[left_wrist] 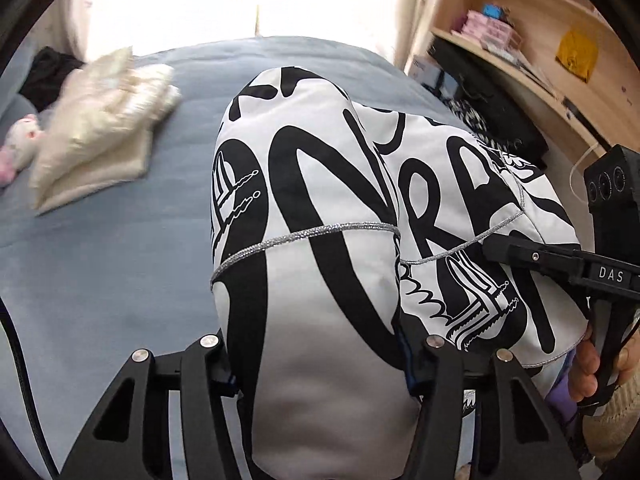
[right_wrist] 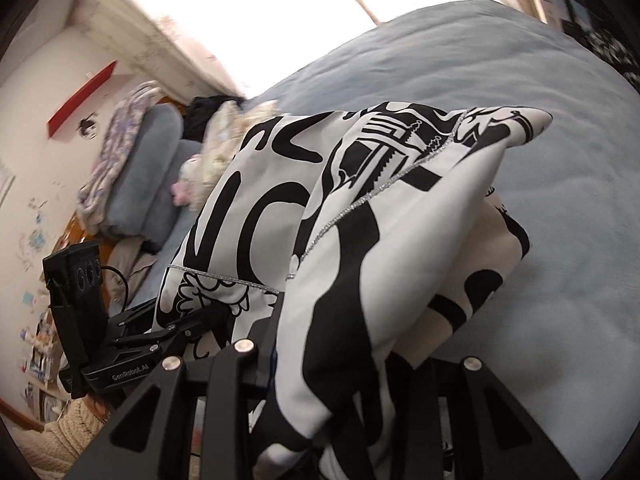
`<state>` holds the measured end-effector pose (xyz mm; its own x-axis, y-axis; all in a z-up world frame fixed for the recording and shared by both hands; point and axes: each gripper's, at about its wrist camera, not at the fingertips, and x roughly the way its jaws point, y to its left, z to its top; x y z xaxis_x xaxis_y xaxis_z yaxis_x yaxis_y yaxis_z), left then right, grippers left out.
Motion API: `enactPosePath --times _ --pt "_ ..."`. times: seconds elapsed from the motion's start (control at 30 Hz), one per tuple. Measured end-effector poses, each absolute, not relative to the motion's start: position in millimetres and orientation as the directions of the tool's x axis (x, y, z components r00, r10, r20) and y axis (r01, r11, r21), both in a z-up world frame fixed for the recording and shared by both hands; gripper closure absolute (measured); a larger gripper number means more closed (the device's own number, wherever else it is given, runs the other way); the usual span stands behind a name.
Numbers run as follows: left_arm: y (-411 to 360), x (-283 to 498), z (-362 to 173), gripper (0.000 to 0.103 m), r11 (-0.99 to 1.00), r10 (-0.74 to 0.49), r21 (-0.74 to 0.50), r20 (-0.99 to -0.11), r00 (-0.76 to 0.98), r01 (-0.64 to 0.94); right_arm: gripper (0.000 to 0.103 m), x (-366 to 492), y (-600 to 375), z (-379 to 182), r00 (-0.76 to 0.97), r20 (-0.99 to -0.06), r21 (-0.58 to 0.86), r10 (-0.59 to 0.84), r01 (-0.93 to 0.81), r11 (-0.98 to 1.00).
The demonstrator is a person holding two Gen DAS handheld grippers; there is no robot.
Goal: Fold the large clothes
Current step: 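Lift the bundle with both tools and carry it toward the plush cat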
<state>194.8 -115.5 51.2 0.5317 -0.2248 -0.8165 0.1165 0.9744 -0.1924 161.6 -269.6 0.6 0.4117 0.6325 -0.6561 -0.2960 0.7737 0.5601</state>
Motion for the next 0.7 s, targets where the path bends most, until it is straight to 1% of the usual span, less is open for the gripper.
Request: enactPosePath --times 0.17,0.33,0.43,0.57,0.7 --pt "-41 184 91 0.049 0.982 -0.181 -0.182 -0.781 0.598 0.059 0.073 167 -210 36 0.397 -0.605 0.576 0.69 -0.381 0.724" --pt "38 210 139 0.049 0.989 -0.112 -0.147 -0.752 0.65 -0.001 0.073 207 -126 84 0.376 -0.544 0.575 0.75 -0.484 0.66" --pt "90 247 168 0.049 0.993 -0.069 -0.114 -0.734 0.676 -0.022 0.073 248 -72 110 0.371 -0.505 0.575 0.779 -0.528 0.624" --pt "161 321 197 0.049 0.994 -0.033 -0.094 -0.71 0.703 -0.048 0.073 306 -12 139 0.381 -0.457 0.575 0.804 -0.562 0.594" --pt "229 383 192 0.049 0.996 -0.002 -0.065 -0.702 0.713 -0.061 0.073 392 50 147 0.401 -0.422 0.59 0.813 -0.56 0.582"
